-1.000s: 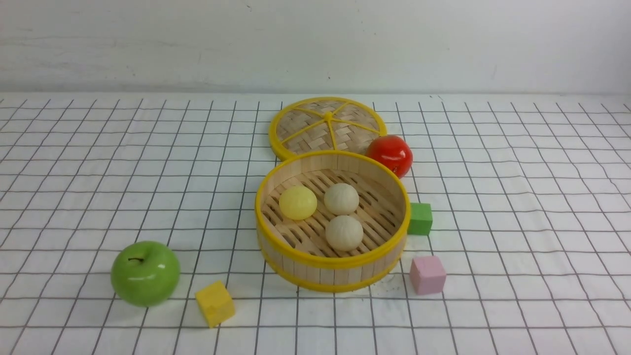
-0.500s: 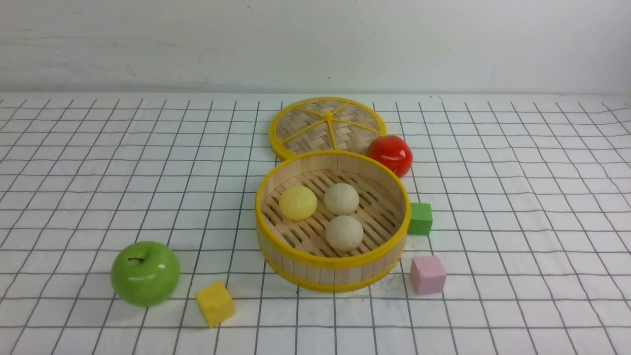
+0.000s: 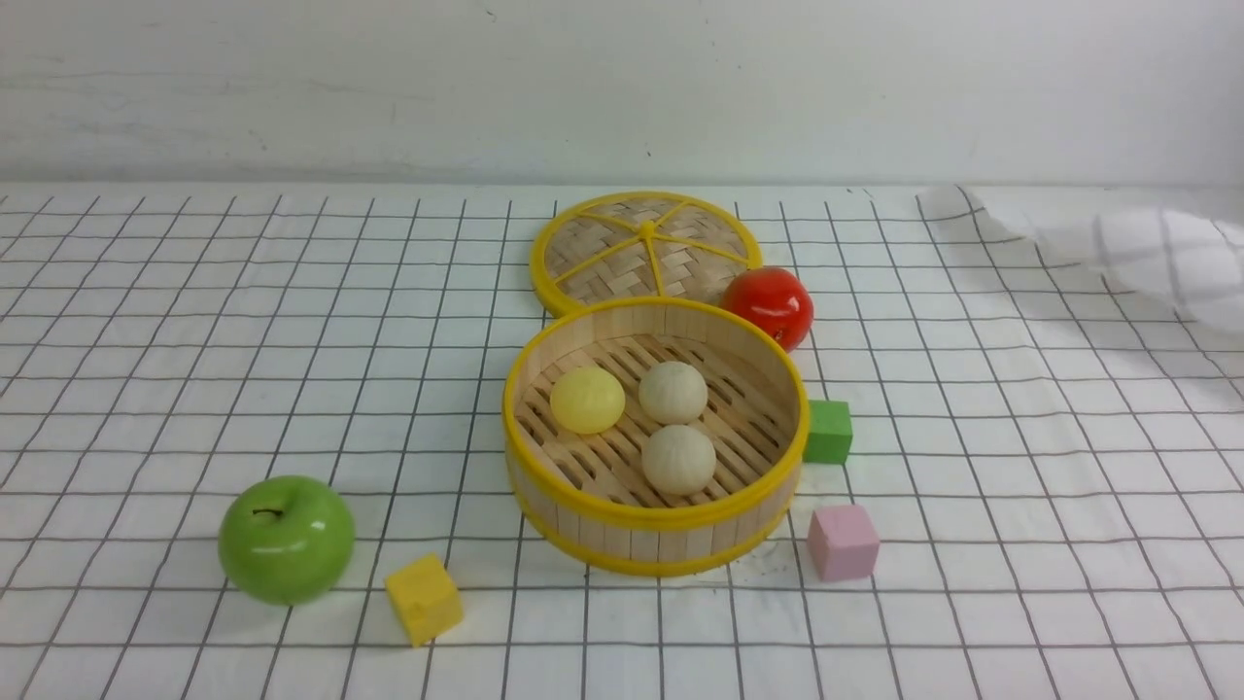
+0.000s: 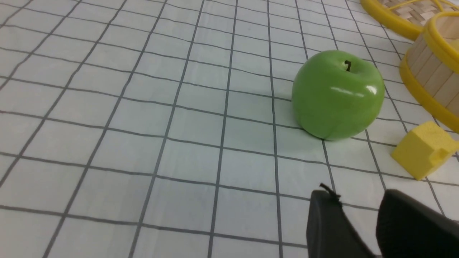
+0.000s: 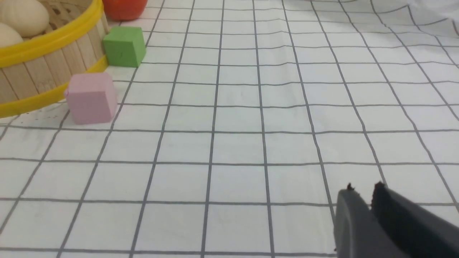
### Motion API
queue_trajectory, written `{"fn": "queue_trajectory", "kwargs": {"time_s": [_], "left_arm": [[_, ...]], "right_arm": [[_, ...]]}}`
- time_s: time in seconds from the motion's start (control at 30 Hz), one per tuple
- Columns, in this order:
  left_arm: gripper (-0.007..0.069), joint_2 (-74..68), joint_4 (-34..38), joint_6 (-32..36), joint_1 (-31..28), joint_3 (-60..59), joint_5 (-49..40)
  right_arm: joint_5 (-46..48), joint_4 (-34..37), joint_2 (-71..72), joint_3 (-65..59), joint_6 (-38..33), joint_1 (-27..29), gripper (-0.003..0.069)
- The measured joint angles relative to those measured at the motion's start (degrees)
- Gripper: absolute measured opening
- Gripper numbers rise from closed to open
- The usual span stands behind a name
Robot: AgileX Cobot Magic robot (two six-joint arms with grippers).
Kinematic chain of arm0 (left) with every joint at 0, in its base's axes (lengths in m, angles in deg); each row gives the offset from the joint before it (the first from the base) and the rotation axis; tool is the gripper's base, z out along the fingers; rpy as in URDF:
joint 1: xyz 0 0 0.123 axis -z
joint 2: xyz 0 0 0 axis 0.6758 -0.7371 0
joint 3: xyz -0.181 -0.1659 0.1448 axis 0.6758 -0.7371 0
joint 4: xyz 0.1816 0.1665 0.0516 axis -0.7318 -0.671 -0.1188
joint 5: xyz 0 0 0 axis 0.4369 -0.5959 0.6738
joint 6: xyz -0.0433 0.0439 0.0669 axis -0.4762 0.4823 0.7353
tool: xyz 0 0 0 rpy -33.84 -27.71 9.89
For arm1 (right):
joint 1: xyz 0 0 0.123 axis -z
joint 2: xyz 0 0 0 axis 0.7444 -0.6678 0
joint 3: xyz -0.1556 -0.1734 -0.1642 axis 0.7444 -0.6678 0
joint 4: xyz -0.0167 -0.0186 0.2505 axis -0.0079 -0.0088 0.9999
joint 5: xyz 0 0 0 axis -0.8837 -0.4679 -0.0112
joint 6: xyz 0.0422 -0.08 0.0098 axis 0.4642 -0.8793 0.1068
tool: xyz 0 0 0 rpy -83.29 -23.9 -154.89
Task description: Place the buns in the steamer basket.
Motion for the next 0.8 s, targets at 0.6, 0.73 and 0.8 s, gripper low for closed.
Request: {"fn": "queue_trajectory", "kwargs": {"time_s": [0.6,0.73,0.8], "left_arm": [[0.0222,0.0,0.0,0.0,1.5,0.0,0.0],[0.0228,0.0,0.0,0.0,1.5,0.0,0.0],[0.0228,0.0,0.0,0.0,1.5,0.0,0.0]], "right_arm": [[0.0,0.0,0.0,0.0,-0.2,0.0,0.0097],[0.0,0.0,0.0,0.0,-0.2,0.0,0.0104],[0.0,0.0,0.0,0.0,-0.2,0.0,0.0106]]}}
